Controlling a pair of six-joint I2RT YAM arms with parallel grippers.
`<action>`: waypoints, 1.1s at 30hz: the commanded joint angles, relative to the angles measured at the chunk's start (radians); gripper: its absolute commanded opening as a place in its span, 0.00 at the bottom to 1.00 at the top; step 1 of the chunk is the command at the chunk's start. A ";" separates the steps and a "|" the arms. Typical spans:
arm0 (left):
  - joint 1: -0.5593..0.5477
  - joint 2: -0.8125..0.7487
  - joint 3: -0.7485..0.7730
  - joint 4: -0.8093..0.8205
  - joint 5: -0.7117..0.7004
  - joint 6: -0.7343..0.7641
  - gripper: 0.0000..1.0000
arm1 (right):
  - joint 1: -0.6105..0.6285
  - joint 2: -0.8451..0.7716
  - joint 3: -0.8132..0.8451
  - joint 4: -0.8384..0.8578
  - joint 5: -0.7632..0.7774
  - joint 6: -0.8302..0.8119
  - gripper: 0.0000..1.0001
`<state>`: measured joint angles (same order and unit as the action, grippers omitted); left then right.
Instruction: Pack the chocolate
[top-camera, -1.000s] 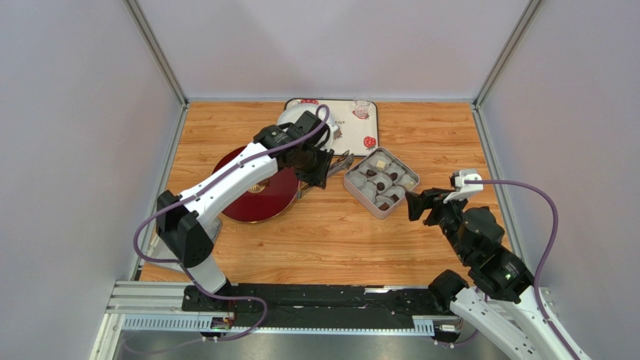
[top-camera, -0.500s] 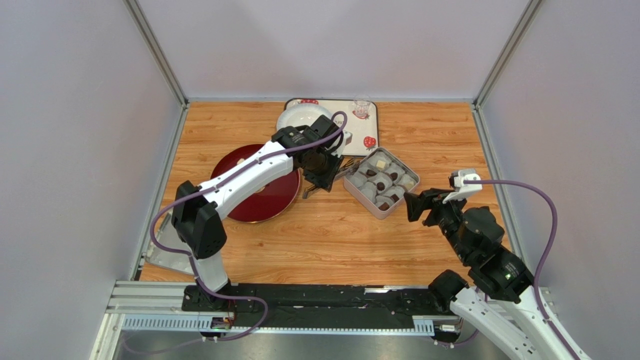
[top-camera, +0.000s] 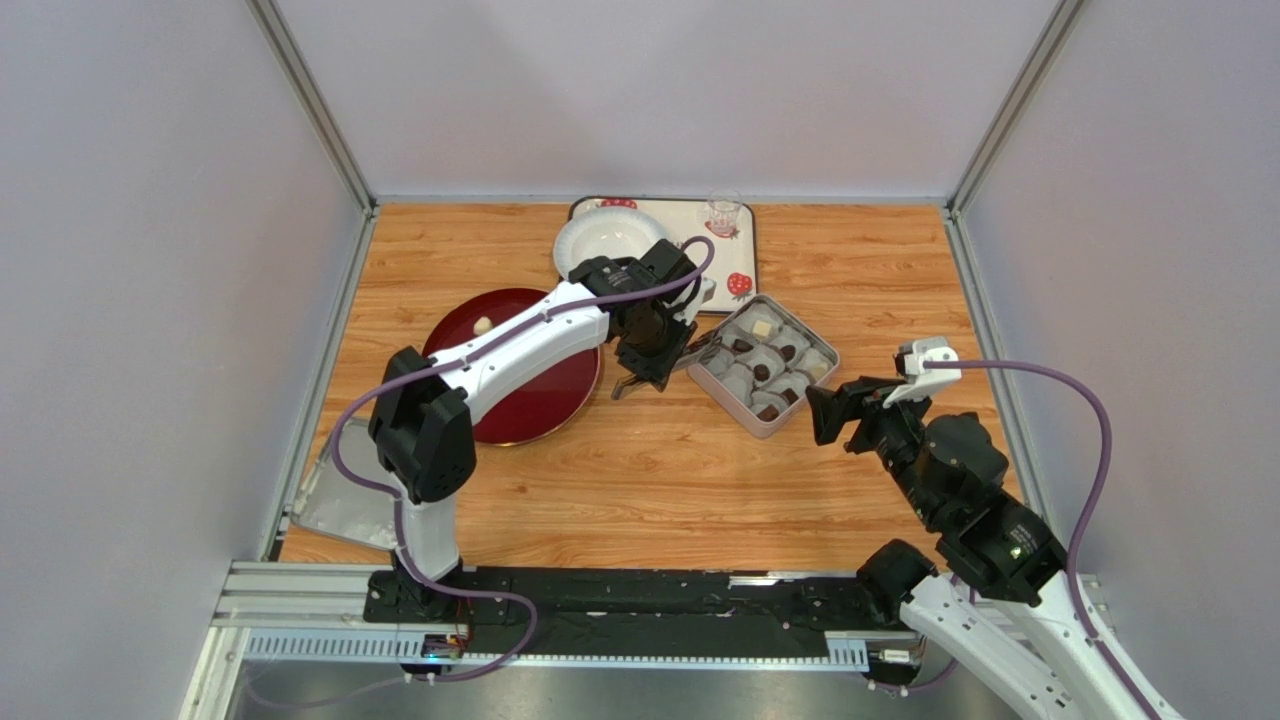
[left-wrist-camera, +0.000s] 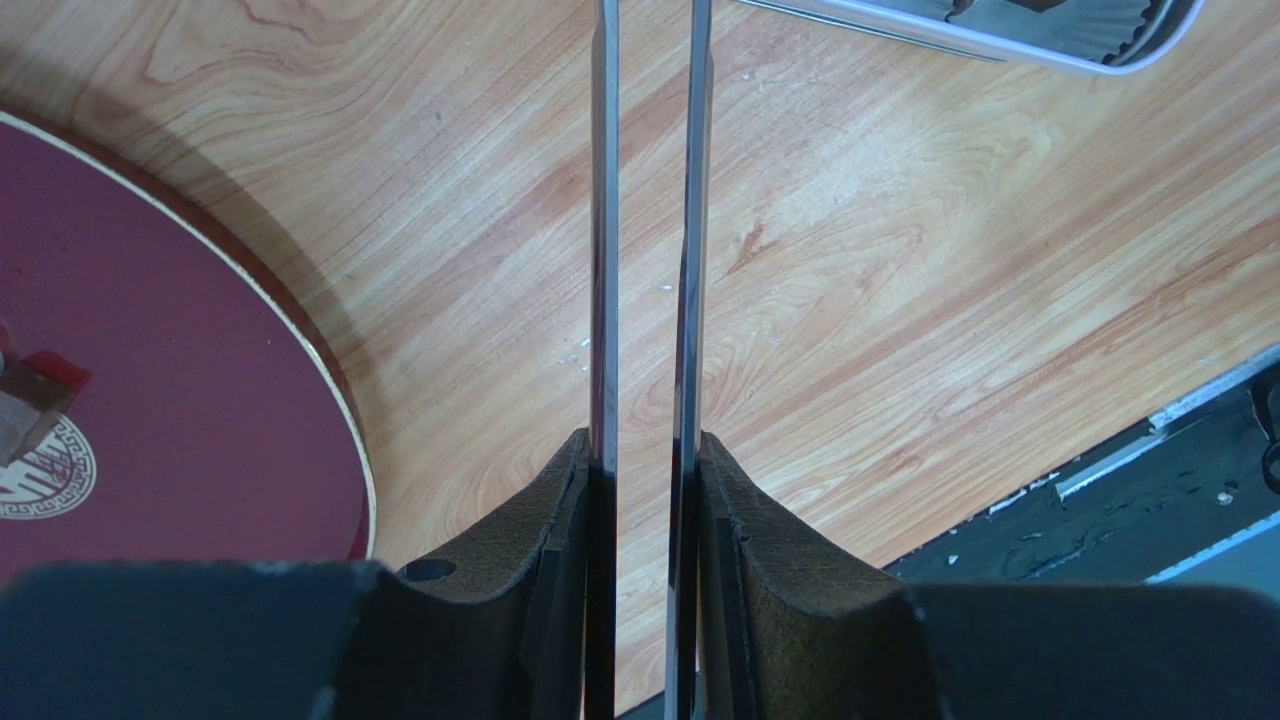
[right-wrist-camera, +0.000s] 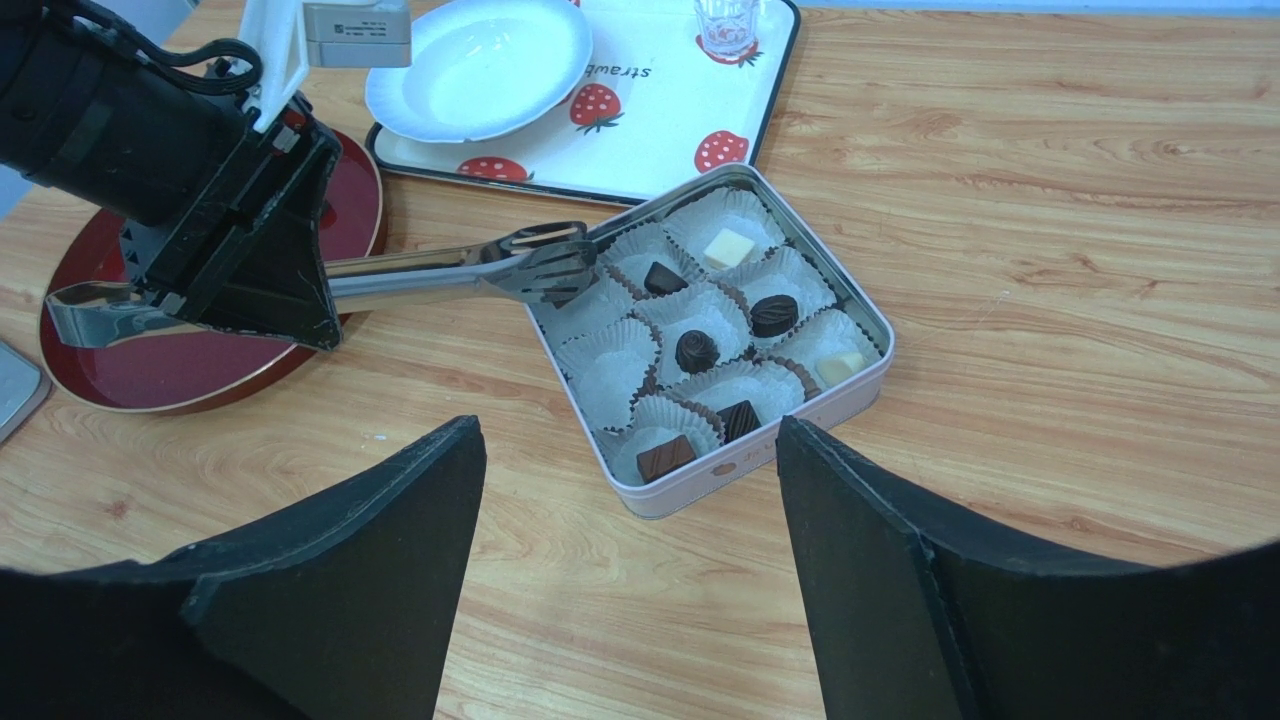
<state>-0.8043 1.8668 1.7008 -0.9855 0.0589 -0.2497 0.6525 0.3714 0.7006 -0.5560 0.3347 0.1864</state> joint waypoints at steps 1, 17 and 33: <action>-0.006 0.023 0.078 -0.002 0.012 0.047 0.32 | 0.004 0.001 0.005 0.041 0.007 -0.015 0.76; -0.010 0.032 0.089 -0.053 0.016 0.043 0.36 | 0.018 -0.012 -0.006 0.059 0.012 -0.016 0.76; -0.013 0.048 0.160 -0.081 0.009 0.024 0.43 | 0.022 -0.032 -0.007 0.064 0.015 -0.016 0.77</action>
<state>-0.8101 1.9213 1.7954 -1.0603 0.0700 -0.2253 0.6674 0.3531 0.7002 -0.5388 0.3389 0.1856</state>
